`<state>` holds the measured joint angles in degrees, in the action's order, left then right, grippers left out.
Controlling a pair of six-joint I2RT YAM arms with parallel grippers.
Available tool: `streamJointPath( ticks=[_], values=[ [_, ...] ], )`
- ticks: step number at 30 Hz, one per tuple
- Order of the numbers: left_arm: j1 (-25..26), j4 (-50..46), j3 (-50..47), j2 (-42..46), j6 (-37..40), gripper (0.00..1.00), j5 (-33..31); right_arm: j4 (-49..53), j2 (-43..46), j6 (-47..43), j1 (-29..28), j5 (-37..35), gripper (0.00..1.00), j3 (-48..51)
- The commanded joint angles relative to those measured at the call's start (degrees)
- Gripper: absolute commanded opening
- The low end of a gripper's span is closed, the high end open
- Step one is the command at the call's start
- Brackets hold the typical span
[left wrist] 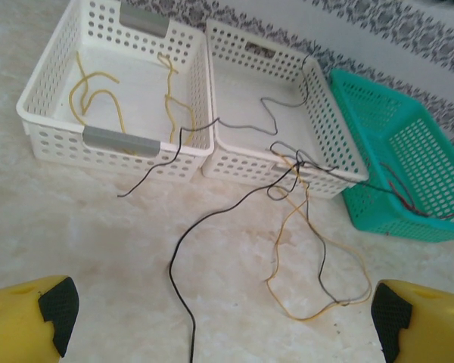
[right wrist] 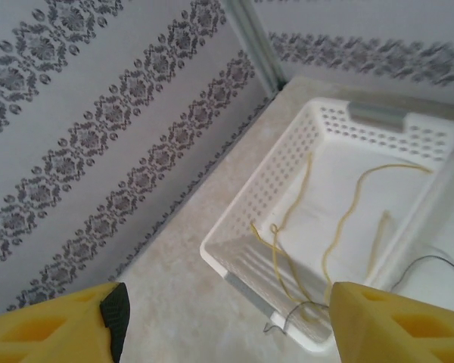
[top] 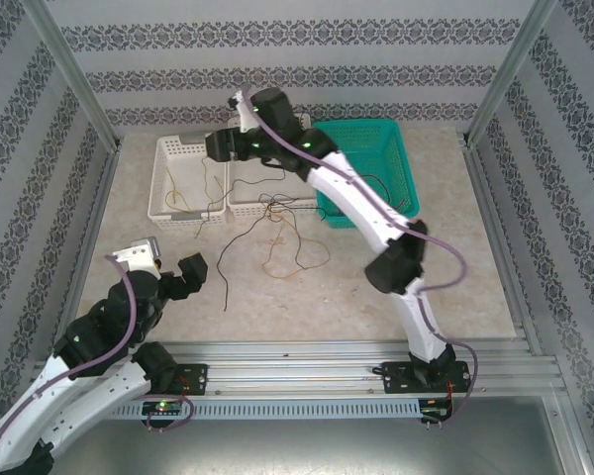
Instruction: Untangle the cables
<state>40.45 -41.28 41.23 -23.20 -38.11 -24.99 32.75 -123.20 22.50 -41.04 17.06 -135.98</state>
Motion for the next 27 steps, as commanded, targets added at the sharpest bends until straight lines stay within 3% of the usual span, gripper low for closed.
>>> streamJointPath(
  ticks=[1,6,11,19,27],
  values=[
    [0.4,-0.7,-1.0,-1.1,-1.2,1.0,1.3,-3.5,10.5,-6.2,-0.1,-8.4,0.7,22.4],
    [0.3,1.3,-2.6,-2.0,-1.0,1.0,2.5,-15.3,23.4,-7.3,-0.2,-13.3,0.7,51.8],
    [0.4,3.1,-3.2,-4.0,-1.2,1.0,3.8,-19.7,22.0,-6.5,-0.2,-14.8,0.69,61.8],
    [0.3,3.6,-4.2,-5.1,-1.4,1.0,4.0,-28.9,15.4,-5.6,-0.6,-18.6,0.69,62.3],
    [0.3,4.1,-4.9,-5.6,-1.2,1.0,3.2,-30.3,8.3,-6.5,-0.4,-19.1,0.68,55.9]
  ],
)
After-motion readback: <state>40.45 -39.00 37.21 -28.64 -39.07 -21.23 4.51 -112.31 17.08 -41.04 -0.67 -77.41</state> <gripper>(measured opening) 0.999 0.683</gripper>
